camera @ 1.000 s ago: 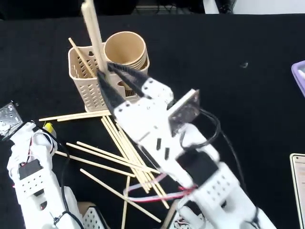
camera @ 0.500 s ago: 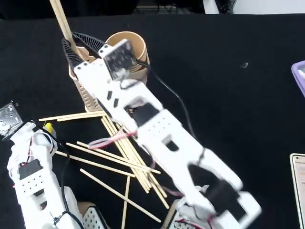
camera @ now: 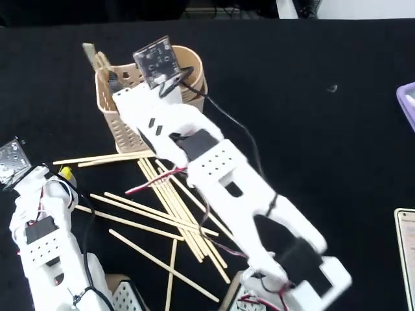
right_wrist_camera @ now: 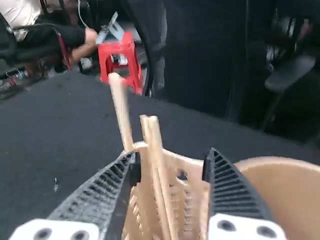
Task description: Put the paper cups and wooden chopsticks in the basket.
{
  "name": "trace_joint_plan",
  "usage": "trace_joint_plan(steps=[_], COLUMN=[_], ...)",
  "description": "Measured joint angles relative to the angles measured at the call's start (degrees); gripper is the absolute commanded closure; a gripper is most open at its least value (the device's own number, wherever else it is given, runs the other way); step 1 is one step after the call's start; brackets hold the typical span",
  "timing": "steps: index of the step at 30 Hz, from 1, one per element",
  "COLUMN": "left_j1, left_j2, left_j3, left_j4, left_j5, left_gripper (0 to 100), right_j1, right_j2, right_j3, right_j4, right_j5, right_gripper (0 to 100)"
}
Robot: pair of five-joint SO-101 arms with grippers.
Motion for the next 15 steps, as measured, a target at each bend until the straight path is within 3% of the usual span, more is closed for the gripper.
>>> trace_joint_plan(steps=[5, 11, 15], left_j1=[0.0, 0.0, 0.0], left_j2=[0.0, 0.0, 0.0], left_j3=[0.0, 0.0, 0.0], left_j4=[0.0, 0.0, 0.0], left_j5=[0.0, 0.0, 0.0], left_gripper=[78, 78, 78], right_j1=[0.1, -2.0, -5.0], right_j2=[-12.0, -27.2, -32.4], right_j3=[0.1, 5.0, 17.0], right_j4=[15.8, 43.1, 48.2], right_j5=[-1.1, -1.1, -0.6], right_gripper=[78.3, 77.9, 77.9])
